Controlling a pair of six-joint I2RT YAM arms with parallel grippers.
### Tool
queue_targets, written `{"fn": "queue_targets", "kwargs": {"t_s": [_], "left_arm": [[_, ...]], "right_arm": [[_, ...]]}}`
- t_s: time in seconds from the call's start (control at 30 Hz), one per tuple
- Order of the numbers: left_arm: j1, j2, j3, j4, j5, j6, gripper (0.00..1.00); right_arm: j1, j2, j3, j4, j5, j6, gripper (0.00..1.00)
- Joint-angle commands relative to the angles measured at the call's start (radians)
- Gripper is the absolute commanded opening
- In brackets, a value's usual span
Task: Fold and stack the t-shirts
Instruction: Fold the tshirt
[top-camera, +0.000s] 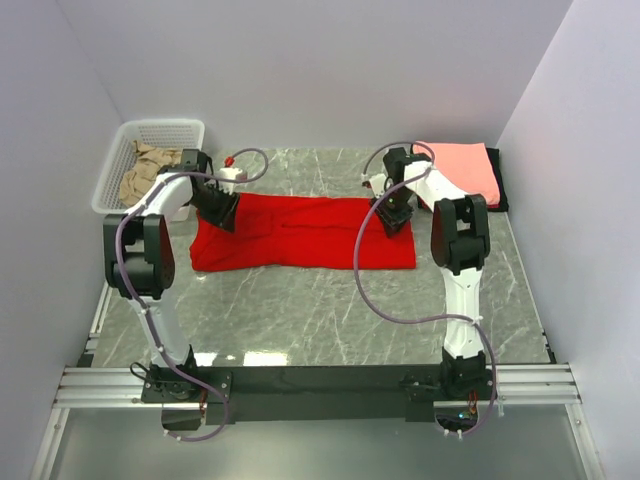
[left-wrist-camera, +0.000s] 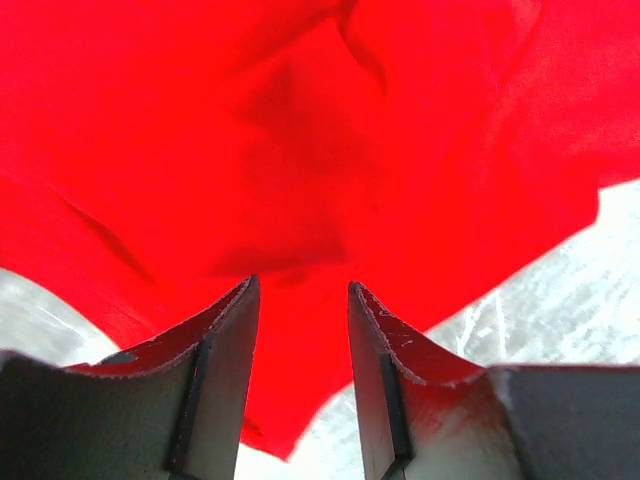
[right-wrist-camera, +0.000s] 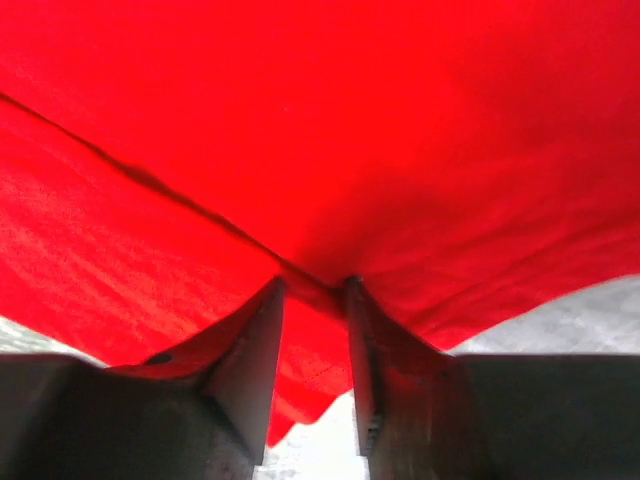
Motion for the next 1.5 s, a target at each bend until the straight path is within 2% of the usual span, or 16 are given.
{"fn": "queue_targets", "kwargs": {"t_s": [0.0,0.17,0.23,0.33,0.4,0.47,0.6,0.77,0.97,1.07,1.17,1.27,1.3,1.33,1.4,1.47], "left_arm": [[0.000,-0.112,-0.048,0.039,0.023,-0.075,0.46],[0.000,-0.226,-0.169,0.077,0.029,-0.170,0.44],[0.000,-0.259,-0.203,0.080,0.030,-0.187,0.44],[-0.003,-0.308,-0.269,0.100,-0.002,-0.249,0.42],[-0.027,-0.316,-0.309,0.109,-0.058,-0.281,0.40],[-0.064,-0.312,-0.339,0.131,-0.089,-0.302,0.37],[-0.108,-0.295,-0.358,0.186,-0.169,-0.354,0.32],[-0.119,-0.168,-0.298,0.228,-0.246,-0.404,0.27],[-0.118,0.023,-0.140,0.229,-0.304,-0.379,0.24],[-0.118,0.089,-0.053,0.183,-0.293,-0.374,0.23],[-0.116,0.104,-0.040,0.172,-0.293,-0.364,0.22],[-0.113,0.096,-0.066,0.177,-0.300,-0.350,0.23],[-0.112,0.095,-0.071,0.175,-0.301,-0.348,0.23],[-0.107,0.090,-0.082,0.177,-0.301,-0.347,0.23],[-0.102,0.087,-0.093,0.185,-0.304,-0.342,0.23],[-0.098,0.086,-0.097,0.189,-0.303,-0.336,0.23]], "right_arm": [[0.010,0.010,-0.002,-0.002,0.044,0.021,0.35],[0.016,-0.059,-0.126,-0.077,0.023,0.020,0.16],[0.025,-0.107,-0.255,-0.092,-0.006,0.007,0.14],[0.068,-0.264,-0.465,-0.092,-0.066,-0.025,0.14],[0.108,-0.328,-0.588,-0.103,-0.143,-0.066,0.14],[0.140,-0.415,-0.636,-0.094,-0.198,-0.076,0.14],[0.089,-0.466,-0.546,-0.102,-0.210,-0.065,0.14],[0.038,-0.388,-0.428,-0.093,-0.148,-0.071,0.14],[0.041,-0.277,-0.407,-0.080,-0.128,-0.088,0.13],[0.041,-0.312,-0.444,-0.096,-0.149,-0.131,0.13],[0.045,-0.371,-0.502,-0.128,-0.157,-0.190,0.13],[0.055,-0.424,-0.579,-0.151,-0.165,-0.209,0.32],[0.059,-0.458,-0.602,-0.134,-0.163,-0.204,0.44],[0.061,-0.472,-0.624,-0.120,-0.158,-0.189,0.49],[0.067,-0.503,-0.673,-0.079,-0.134,-0.168,0.69],[0.070,-0.509,-0.696,-0.060,-0.116,-0.142,0.71]]}}
